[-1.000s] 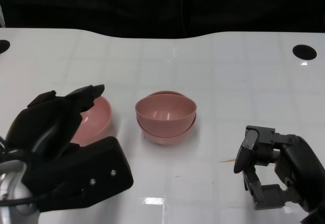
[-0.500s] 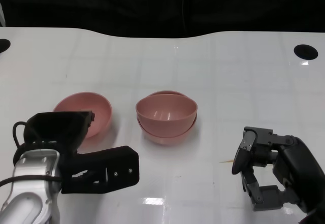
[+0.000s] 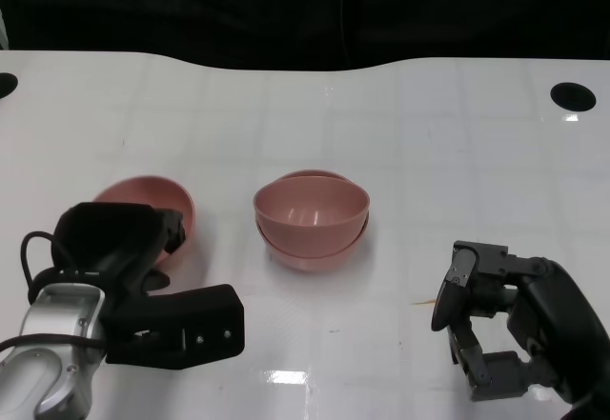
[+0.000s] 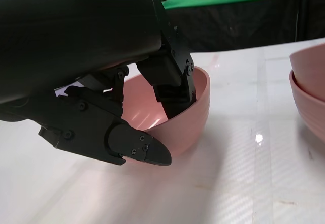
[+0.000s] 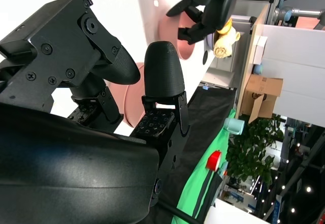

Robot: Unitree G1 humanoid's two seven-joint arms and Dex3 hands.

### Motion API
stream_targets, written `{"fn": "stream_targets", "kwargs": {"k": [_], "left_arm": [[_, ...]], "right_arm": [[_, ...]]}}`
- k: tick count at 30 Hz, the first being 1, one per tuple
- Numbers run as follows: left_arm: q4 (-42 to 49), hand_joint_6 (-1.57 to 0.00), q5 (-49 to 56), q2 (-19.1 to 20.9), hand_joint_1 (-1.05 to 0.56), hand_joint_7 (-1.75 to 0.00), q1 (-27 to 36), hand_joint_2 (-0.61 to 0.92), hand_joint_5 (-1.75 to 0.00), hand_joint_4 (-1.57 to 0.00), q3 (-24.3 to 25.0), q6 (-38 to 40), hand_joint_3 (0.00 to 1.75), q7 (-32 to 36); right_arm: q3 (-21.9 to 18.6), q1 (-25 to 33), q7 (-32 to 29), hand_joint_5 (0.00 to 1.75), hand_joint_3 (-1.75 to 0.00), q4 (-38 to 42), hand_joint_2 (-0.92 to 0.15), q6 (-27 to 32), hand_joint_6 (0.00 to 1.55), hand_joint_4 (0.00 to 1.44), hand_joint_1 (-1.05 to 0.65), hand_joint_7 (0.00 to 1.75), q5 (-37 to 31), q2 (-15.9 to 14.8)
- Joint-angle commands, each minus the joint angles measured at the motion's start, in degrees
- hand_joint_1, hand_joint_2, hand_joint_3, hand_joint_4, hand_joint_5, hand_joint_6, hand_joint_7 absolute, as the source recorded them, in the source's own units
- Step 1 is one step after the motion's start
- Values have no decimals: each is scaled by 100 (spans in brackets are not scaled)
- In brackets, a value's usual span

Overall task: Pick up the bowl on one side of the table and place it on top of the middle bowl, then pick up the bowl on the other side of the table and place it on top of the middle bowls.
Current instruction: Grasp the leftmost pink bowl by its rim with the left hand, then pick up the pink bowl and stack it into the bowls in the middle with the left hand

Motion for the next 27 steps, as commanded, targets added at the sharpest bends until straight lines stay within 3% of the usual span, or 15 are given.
{"fn": "stream_targets", "kwargs": {"k": [1, 4, 6, 11, 15, 23, 27], "left_arm": [[-298, -94, 122, 223, -32, -55, -120, 92, -175, -85, 130, -44, 6, 135], [-560, -104, 190, 249, -31, -39, -164, 88, -175, -85, 188, 66, 1, 12], [-738, -99, 207, 263, -28, -62, -208, 90, -175, -84, 229, 145, 1, -129], [-997, -98, 316, 302, -24, -73, -286, 92, -175, -81, 288, 123, 2, -160], [-1154, -111, 407, 289, -24, -45, -364, 90, -175, -84, 238, -143, 1, 67], [-1229, -115, 386, -29, -27, -43, -868, 90, -175, -91, 148, -592, 1, 117], [-1072, -102, 177, -168, -25, -74, -1157, 92, -175, -86, 135, -877, 3, 2]], "right_arm": [[10, 52, -4, 175, -154, 2, -32, -51, 83, 92, -3, 150, -9, 8], [12, 53, -1, 175, -154, 11, -32, -63, 83, 92, -3, 150, -20, 11], [-5, 47, 12, 175, -154, 3, -32, -40, 83, 93, -3, 150, 4, 3], [-32, 52, 23, 175, -154, -8, -32, -20, 83, 92, -3, 149, 41, 9], [-36, 50, 43, 175, -153, 17, -32, -55, 83, 92, -3, 149, 44, 0], [12, 112, 41, 175, -152, 5, -33, -47, 83, 92, -4, 148, 19, 28], [38, 131, 52, 175, -152, 50, -33, -133, 84, 92, -4, 148, 13, 46]]}}
